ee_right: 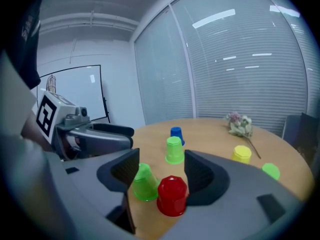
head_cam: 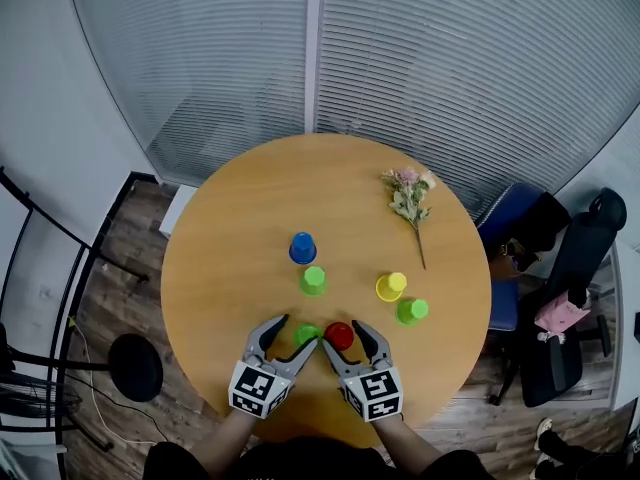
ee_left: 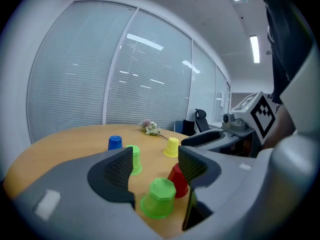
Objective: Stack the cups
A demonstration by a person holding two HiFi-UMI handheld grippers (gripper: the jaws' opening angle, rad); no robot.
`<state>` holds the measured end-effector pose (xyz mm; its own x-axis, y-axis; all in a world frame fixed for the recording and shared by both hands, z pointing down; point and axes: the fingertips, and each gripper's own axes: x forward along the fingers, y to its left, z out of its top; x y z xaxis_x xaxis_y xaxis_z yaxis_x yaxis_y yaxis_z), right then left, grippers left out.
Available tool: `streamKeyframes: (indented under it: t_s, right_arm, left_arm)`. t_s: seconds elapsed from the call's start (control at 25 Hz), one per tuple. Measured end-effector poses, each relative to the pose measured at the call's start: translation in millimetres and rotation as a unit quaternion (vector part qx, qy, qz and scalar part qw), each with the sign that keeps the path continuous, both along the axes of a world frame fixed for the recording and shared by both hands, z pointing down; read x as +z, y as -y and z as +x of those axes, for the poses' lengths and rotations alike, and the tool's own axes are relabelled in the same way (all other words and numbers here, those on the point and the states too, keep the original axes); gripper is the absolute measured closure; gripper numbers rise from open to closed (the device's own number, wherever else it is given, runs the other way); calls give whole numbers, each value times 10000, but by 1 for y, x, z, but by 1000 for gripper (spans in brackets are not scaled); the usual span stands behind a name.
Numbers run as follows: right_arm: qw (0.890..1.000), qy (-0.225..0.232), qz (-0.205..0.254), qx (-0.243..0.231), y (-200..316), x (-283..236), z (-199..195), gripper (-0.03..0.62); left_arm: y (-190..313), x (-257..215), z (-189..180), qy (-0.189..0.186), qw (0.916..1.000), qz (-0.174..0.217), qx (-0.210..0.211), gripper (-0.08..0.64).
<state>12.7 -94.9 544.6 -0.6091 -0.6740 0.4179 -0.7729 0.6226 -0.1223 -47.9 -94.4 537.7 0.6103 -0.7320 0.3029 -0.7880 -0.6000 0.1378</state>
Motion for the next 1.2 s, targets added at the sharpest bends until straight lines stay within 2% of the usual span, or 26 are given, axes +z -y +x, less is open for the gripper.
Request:
streamKeyframes:
  t_s: [0.24, 0.72, 1.0, 1.12, 1.2]
  right_arm:
    - [10000, -38, -37, 82, 8, -4, -7, 339]
    - [9993, -9, -296, 212, 24, 6, -18, 339]
    - [9984, -90, -518, 204, 25, 10, -15, 339]
    - [9986, -82, -469, 221, 26, 10, -13, 339]
    - [9985, -92, -494, 230, 25, 8, -12, 339]
  left_arm:
    - [49, 8, -15, 130, 9998, 24, 120, 290]
    - [116, 76, 8, 439, 9948, -557, 730, 272]
    - [127, 94, 19, 651, 9916, -609, 940, 274]
    - [129, 95, 18, 707, 9914, -598, 922, 319]
    - [128, 93, 17, 705, 9916, -593, 910, 322]
